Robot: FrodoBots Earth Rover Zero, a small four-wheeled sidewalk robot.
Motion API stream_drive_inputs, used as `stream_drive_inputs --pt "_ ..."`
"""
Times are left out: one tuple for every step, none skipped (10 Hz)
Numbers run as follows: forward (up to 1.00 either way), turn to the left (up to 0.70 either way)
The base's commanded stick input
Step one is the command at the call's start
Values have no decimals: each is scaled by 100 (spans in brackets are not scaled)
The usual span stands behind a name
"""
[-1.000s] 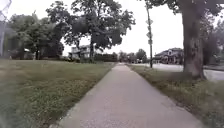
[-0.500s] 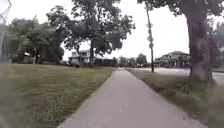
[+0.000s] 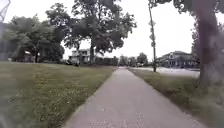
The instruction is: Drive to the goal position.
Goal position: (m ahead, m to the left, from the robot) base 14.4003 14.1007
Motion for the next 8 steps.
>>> stream_drive_inputs --pt "70 0" --pt "70 0" --pt "70 0" --pt "70 0" --pt "70 0" --pt "70 0" --pt "70 0" --pt "70 0"
